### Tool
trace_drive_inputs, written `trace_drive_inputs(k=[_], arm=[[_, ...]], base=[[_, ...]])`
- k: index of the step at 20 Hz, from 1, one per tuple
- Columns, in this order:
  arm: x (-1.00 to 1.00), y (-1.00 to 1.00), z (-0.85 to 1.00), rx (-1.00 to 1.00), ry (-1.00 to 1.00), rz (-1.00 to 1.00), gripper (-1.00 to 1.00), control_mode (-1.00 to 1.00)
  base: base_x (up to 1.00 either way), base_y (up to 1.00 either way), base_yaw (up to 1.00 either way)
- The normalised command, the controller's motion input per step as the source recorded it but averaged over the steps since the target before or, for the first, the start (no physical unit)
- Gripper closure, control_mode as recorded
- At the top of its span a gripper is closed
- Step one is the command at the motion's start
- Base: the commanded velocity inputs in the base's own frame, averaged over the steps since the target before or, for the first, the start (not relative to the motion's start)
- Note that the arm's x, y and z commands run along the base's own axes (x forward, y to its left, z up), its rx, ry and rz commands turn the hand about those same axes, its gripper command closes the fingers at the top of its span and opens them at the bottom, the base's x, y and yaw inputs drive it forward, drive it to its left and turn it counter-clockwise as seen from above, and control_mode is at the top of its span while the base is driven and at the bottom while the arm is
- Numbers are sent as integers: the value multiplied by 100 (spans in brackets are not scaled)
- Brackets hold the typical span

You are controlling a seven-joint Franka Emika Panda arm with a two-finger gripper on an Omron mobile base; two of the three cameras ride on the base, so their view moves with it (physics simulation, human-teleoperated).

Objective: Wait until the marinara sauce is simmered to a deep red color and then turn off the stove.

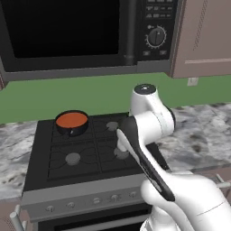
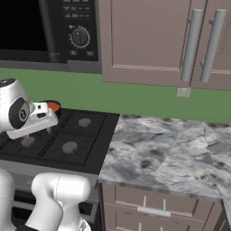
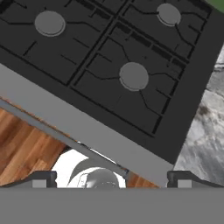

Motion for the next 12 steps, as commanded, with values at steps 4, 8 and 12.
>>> trace_drive_inputs(k=[4, 8, 12], arm=[[-54, 59, -4, -13, -2, 27, -100, -100], [-45, 53, -3, -14, -3, 31, -100, -100], [-42, 62, -3, -16, -3, 31, -100, -100]], base=[[0, 0, 0], [0, 0, 0], [0, 0, 0]])
